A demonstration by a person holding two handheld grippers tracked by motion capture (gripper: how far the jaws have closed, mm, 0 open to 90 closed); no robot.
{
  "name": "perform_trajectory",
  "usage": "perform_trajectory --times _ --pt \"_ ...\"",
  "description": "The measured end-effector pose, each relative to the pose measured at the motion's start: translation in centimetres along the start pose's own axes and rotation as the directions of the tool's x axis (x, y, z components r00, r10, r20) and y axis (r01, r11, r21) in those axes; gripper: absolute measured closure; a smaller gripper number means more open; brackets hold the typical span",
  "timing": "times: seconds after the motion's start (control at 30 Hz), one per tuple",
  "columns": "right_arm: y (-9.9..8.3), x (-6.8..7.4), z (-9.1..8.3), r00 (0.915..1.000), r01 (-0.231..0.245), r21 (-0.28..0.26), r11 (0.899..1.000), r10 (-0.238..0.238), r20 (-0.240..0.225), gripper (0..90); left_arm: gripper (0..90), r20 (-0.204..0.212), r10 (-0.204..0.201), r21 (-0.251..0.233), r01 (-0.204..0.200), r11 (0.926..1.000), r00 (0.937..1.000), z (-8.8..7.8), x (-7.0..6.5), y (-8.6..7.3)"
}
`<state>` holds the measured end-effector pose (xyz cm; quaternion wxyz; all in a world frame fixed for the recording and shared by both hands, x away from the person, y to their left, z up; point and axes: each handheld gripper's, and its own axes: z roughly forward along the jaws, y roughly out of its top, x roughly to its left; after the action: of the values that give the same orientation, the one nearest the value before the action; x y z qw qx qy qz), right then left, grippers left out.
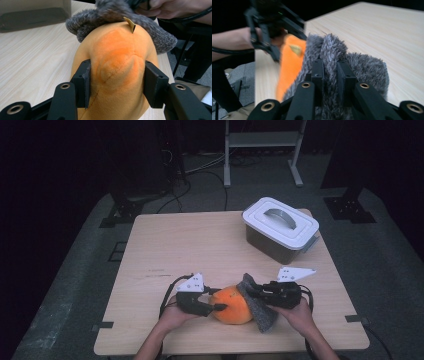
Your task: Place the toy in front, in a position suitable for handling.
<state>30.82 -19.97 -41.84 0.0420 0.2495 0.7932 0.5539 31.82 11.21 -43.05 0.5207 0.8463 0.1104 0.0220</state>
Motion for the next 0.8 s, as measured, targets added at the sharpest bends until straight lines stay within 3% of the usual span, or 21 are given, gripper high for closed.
perform_trajectory --times 0.1,0.17,0.27,0.37,0.47,0.53,0.63,0.73,0.8 --pt "-0.5 -0.9 -0.6 0.9986 -0.029 0.032 0.999 0.028 0.045 76.9 47.2 0.005 -0.002 0.000 0.002 1.0000 1.0000 0.0 0.0 0.0" --pt "-0.3 -0.5 -0.9 0.9980 -0.019 0.021 1.000 0.018 0.061 76.9 47.2 0.004 0.010 0.000 -0.010 0.9999 0.9999 0.0 -0.1 0.0" --pt "1.0 0.9 -0.9 0.9995 0.026 -0.048 0.999 -0.025 0.020 76.9 47.1 0.003 0.018 -0.005 -0.018 0.9998 0.9998 0.3 -0.3 0.1" --pt "1.2 1.5 0.1 0.9980 0.061 -0.009 0.998 -0.061 0.015 76.8 47.2 -0.006 0.021 0.001 -0.021 0.9998 0.9998 0.2 -0.3 0.2" --pt "0.4 0.6 0.3 0.9998 0.017 -0.001 1.000 -0.017 0.006 76.7 47.3 -0.022 0.026 -0.002 -0.026 0.9997 0.9994 0.1 -0.4 0.2" --pt "0.2 -0.1 -0.2 0.9988 0.012 0.020 1.000 -0.013 0.047 76.7 47.3 -0.025 0.020 -0.011 -0.020 0.9997 0.9995 -0.1 -0.3 0.2" --pt "-0.5 -1.0 -0.5 0.9979 -0.025 0.045 0.999 0.022 0.062 76.7 47.3 -0.026 0.028 -0.009 -0.028 0.9996 0.9993 -0.1 -0.4 0.3" --pt "-0.1 -0.9 -0.6 0.9975 -0.017 0.030 0.999 0.014 0.069 76.6 47.5 -0.032 0.072 0.004 -0.072 0.9974 0.9969 0.2 -1.0 0.9" --pt "0.8 0.0 -0.6 0.9996 0.001 -0.027 1.000 0.000 0.029 76.6 47.5 -0.032 0.115 0.018 -0.115 0.9932 0.9928 0.5 -1.6 1.3"
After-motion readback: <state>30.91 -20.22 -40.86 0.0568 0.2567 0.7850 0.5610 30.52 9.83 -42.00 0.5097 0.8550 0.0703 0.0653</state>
